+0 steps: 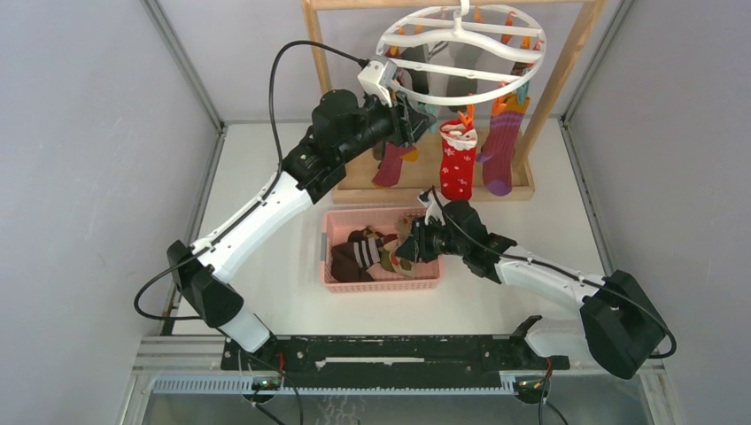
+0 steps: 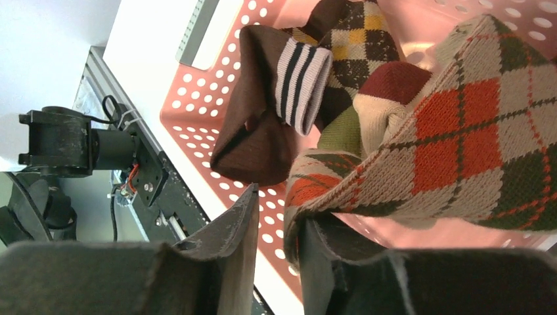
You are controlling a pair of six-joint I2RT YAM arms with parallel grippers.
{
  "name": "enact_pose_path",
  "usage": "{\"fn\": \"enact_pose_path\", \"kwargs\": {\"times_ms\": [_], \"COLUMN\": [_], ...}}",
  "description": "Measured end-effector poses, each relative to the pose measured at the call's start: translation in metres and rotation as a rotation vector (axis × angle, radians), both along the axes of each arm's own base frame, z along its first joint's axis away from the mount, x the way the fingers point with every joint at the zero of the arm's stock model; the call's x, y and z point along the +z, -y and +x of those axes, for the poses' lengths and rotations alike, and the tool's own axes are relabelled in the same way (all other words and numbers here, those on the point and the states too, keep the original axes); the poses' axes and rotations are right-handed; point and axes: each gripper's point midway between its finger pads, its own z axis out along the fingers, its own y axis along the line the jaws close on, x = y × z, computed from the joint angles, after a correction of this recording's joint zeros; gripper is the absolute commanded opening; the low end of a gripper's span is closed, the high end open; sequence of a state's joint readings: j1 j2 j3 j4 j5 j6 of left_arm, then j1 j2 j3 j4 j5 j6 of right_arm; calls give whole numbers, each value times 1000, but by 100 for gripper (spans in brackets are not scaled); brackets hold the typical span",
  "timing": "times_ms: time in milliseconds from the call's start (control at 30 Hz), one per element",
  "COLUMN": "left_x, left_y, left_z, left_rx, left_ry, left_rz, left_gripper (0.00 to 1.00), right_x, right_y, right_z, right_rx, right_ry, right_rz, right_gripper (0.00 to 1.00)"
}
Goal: Remove the socks clipped to the hanger
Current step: Place the sock in the bin.
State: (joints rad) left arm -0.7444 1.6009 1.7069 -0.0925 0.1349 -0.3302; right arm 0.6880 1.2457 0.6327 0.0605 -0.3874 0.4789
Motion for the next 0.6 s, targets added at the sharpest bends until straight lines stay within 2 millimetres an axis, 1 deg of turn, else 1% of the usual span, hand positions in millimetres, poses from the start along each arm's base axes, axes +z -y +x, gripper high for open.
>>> {"fn": "enact_pose_path", "kwargs": {"times_ms": [133, 233, 300, 433, 600], "left_x": [-12, -23, -29, -38, -45], "left_y": [0, 0, -1, -4, -11], "left_z": [1, 0, -1, -3, -6], "left_rx": [0, 1, 1, 6, 20], "left_ry": [-18, -37, -47, -58, -65], "left_rz": [19, 37, 45, 61, 74], "left_gripper": [60, 64, 67, 71, 80], "right_x": [-6, -10, -10, -1, 19], "right_y": [3, 5, 7, 13, 24], "right_z": [-1, -6, -10, -15, -15], "right_rx": [-13, -16, -13, -21, -54], "right_ry": [-9, -22, -17, 10, 64], "right_rz": [-29, -67, -87, -103, -99], "right_gripper": [46, 53, 56, 59, 59]}}
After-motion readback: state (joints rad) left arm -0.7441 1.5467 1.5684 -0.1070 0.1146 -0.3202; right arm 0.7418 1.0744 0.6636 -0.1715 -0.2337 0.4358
